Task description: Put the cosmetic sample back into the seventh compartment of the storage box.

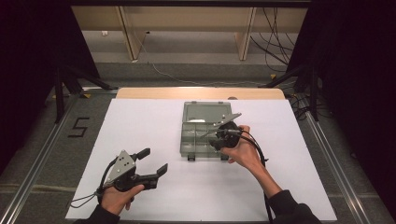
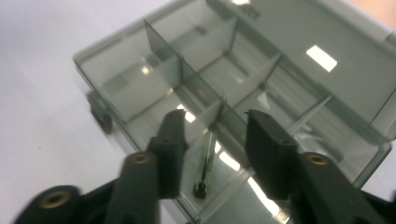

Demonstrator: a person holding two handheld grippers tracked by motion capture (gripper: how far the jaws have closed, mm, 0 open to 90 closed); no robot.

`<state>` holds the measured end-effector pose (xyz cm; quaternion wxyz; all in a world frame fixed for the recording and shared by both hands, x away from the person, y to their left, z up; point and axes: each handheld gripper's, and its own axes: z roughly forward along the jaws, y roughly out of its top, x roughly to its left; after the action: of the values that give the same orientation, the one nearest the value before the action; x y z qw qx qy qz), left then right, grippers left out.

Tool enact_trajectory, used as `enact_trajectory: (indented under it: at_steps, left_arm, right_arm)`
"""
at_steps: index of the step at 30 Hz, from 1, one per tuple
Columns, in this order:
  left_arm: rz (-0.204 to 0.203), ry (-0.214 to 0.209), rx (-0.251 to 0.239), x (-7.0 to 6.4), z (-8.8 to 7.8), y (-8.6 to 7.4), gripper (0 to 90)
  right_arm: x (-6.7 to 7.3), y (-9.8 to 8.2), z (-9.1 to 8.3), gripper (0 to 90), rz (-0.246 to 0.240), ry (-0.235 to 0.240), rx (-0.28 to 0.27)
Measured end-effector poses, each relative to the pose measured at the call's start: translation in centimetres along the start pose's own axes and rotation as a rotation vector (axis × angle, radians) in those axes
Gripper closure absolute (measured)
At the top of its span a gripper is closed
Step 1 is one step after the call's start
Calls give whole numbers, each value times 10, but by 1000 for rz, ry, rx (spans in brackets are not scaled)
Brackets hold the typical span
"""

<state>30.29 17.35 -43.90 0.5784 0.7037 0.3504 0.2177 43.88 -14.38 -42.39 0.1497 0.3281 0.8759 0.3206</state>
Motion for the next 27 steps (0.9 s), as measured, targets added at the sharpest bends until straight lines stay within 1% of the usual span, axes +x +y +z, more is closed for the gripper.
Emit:
enact_trajectory:
  at_steps: [1, 2, 3, 4, 5, 6, 7, 8, 9, 10, 11, 12, 13, 15, 16, 19, 20, 22, 24, 27]
  left_arm:
    - [0, 0, 0, 0, 0, 0, 159]
    - [2, -1, -1, 0, 0, 0, 159]
    - [2, -1, -1, 0, 0, 0, 159]
    - [0, 0, 0, 0, 0, 0, 159]
    - [0, 0, 0, 0, 0, 0, 159]
    - [0, 0, -1, 0, 0, 0, 159]
    - [1, 0, -1, 0, 0, 0, 159]
    - [2, 0, -1, 0, 0, 0, 159]
    - [5, -2, 0, 0, 0, 0, 159]
    - [5, -2, 0, 0, 0, 0, 159]
    - [0, 0, 0, 0, 0, 0, 159]
    - [1, -1, -1, 0, 0, 0, 159]
    - [0, -1, 0, 0, 0, 0, 159]
    - [0, -1, 0, 0, 0, 0, 159]
    - [0, -1, -1, 0, 0, 0, 159]
    - [5, -2, 0, 0, 0, 0, 159]
    - [4, -9, -6, 0, 1, 0, 159]
    - [2, -2, 0, 0, 0, 0, 159]
    - [6, -9, -6, 0, 1, 0, 159]
    - [3, -2, 0, 0, 0, 0, 159]
  right_arm:
    - [0, 0, 0, 524, 0, 0, 0]
    - [2, 0, -6, 466, -15, 16, -40]
    - [2, 0, -9, 442, -30, 27, -55]
    - [3, 1, -12, 417, -32, 37, -58]
    - [3, 1, -12, 417, -32, 37, -58]
    - [6, 1, -16, 407, -43, 46, -102]
    - [7, 1, -17, 382, -43, 42, -122]
    - [7, 1, -17, 382, -43, 42, -122]
    - [11, 1, -23, 368, -44, 65, -126]
    - [11, 1, -23, 368, -44, 65, -126]
    - [12, 1, -25, 358, -55, 69, -133]
    - [15, 1, -26, 346, -62, 56, -161]
    - [18, 0, -33, 343, -66, 71, -167]
    - [19, 0, -34, 339, -64, 80, -172]
    - [20, 0, -37, 333, -73, 82, -184]
    - [22, -1, -44, 325, -77, 79, -220]
    - [23, -2, -47, 324, -76, 86, -237]
    - [24, -3, -48, 324, -72, 88, -242]
    - [24, -4, -50, 321, -79, 82, -260]
    - [24, -6, -53, 317, -70, 76, -283]
